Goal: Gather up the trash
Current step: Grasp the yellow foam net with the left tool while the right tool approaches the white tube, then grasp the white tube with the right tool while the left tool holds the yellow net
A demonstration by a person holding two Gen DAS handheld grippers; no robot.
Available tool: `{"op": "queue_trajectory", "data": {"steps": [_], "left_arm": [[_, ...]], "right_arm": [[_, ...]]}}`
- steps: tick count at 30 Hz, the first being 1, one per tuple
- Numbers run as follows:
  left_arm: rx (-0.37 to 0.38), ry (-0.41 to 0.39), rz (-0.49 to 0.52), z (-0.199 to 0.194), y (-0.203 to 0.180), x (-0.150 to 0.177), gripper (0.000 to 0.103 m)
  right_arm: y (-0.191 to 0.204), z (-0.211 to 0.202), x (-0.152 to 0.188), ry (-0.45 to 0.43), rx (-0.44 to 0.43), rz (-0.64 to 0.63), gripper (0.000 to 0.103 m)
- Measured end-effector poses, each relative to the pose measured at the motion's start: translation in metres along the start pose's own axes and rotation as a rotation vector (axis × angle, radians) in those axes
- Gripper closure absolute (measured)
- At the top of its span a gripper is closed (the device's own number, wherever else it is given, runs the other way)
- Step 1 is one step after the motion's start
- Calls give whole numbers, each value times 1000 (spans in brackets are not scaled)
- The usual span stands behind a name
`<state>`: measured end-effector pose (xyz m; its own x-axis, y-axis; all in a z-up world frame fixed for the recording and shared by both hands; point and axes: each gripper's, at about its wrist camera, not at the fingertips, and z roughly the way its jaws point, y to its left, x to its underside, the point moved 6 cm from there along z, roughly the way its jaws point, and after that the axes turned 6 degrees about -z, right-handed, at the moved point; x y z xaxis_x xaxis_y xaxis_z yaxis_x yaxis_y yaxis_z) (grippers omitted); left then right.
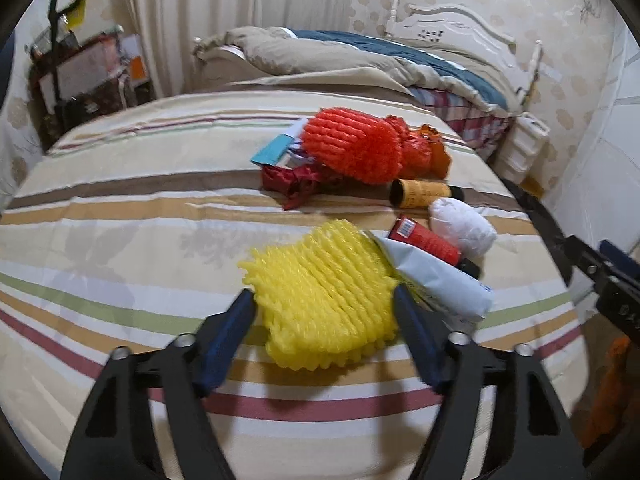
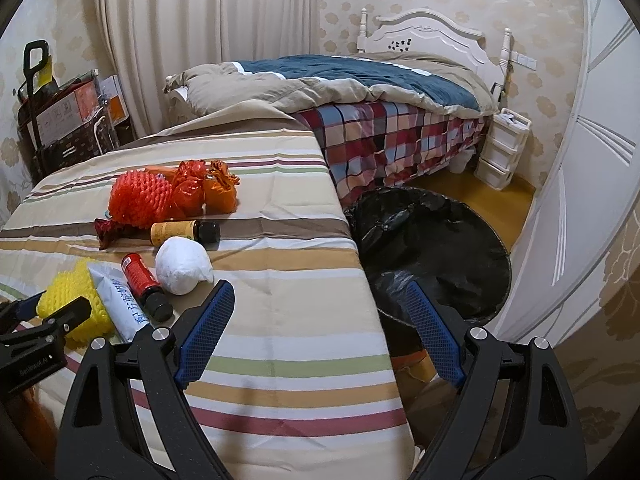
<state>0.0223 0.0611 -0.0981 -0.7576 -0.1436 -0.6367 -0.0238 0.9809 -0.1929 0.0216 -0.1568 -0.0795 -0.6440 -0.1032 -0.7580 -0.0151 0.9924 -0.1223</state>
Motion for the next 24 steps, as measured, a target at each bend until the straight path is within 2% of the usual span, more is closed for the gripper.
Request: {"op": "queue_trajectory", "data": {"steps": [6, 10, 15, 24], "left_arm": [[26, -19, 37, -4, -5, 1, 57], [41, -29, 30, -8, 1, -2, 76], [47, -35, 16, -10, 9, -4, 79], [4, -82, 25, -24, 21, -12, 80]], "right_arm": [[7, 3, 1, 6, -6, -12, 18], [8, 2, 2, 6, -9, -17, 18], [10, 2, 3, 6, -8, -21, 18], [24, -1, 1, -1, -32, -45, 18]]}}
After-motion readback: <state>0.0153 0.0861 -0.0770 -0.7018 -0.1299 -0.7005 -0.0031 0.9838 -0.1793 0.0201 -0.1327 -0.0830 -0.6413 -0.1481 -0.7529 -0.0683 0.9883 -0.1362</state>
